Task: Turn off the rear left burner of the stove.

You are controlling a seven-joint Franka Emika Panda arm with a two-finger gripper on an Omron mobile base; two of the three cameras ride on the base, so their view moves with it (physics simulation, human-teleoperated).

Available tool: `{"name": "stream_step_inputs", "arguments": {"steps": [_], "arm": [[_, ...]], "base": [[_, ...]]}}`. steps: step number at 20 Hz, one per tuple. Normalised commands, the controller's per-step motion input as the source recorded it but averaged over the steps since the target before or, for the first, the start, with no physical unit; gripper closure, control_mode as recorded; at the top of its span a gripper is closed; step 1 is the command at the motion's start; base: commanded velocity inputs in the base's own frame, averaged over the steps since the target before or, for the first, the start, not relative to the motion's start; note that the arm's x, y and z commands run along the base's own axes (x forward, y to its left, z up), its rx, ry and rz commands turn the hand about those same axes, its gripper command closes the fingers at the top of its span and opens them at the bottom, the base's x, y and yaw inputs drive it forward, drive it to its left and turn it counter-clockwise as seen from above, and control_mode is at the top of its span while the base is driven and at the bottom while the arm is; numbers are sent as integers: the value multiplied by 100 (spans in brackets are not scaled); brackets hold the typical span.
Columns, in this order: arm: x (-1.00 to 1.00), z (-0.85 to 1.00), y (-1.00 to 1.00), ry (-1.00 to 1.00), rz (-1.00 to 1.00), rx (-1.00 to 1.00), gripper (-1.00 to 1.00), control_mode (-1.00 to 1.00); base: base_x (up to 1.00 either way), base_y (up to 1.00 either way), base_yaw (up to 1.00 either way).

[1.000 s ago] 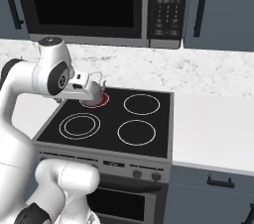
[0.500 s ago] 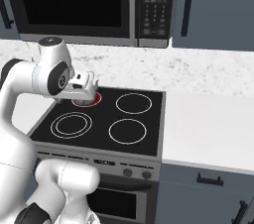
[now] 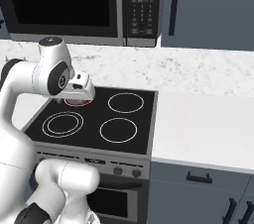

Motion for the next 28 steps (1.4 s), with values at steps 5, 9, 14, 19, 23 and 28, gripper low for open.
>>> {"name": "stream_step_inputs", "arguments": {"steps": [5,9,14,19,23,28], "arm": [[0,0,0,0,0,0,-100,100],[0,0,0,0,0,0,-100,100],[0,0,0,0,0,0,-100,100],[-13,0,-2,0,0,0,-100,-100],[-18,0,0,-2,0,0,-100,-100],[-23,0,0,-8,0,0,-100,-100]], "base": [[0,-33,-1],[0,-30,-1],[-5,-28,-2],[0,0,0],[0,0,0],[0,0,0]]}}
